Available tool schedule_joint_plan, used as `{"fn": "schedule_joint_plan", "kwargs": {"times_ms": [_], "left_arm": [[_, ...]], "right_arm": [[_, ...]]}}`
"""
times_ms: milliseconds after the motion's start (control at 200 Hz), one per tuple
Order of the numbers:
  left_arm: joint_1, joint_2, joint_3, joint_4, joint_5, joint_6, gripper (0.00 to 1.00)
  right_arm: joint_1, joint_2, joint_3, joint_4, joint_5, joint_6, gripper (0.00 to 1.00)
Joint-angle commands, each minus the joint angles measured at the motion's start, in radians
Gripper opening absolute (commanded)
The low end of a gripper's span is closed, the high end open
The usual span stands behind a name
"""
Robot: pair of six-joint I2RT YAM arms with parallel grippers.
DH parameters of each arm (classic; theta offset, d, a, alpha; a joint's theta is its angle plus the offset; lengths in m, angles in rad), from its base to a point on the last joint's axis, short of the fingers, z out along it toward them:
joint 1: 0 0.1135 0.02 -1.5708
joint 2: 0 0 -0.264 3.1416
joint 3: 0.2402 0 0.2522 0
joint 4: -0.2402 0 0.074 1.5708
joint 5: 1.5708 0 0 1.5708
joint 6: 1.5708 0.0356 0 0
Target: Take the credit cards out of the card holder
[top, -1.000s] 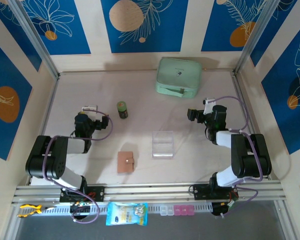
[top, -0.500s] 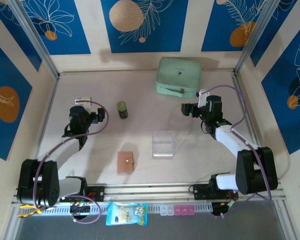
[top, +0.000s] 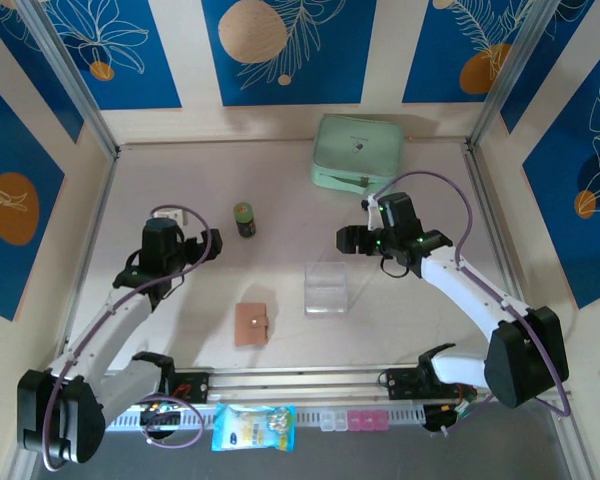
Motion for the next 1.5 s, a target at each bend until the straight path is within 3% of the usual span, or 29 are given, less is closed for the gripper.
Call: {"fn": "schedule_joint_plan", "kwargs": {"times_ms": [0,265,520,860,1495], "left_arm": [[-0.032,-0.003,0.048,-0.188,0.048,-0.143,1.00],[-0.117,0.096,0.138,-0.309,0.073,-0.226,0.99],[-0.247,0.179,0.197,-0.291,0.076,-0.235,0.99],[-0.281,0.219,0.220,-0.269,0.117,-0.242,0.99],[-0.284,0.232,0.225,-0.273,0.107,-0.241,1.00]], "right_arm": [[0.031,0.016,0.048,-0.179,-0.024,0.094,0.69],[0.063,0.071,0.071,-0.285,0.014,0.187,0.48],[0.097,0.150,0.098,-0.291,0.037,0.233,0.33],[0.114,0.207,0.106,-0.271,0.074,0.256,0.23],[0.114,0.269,0.119,-0.245,0.070,0.238,0.18]]}}
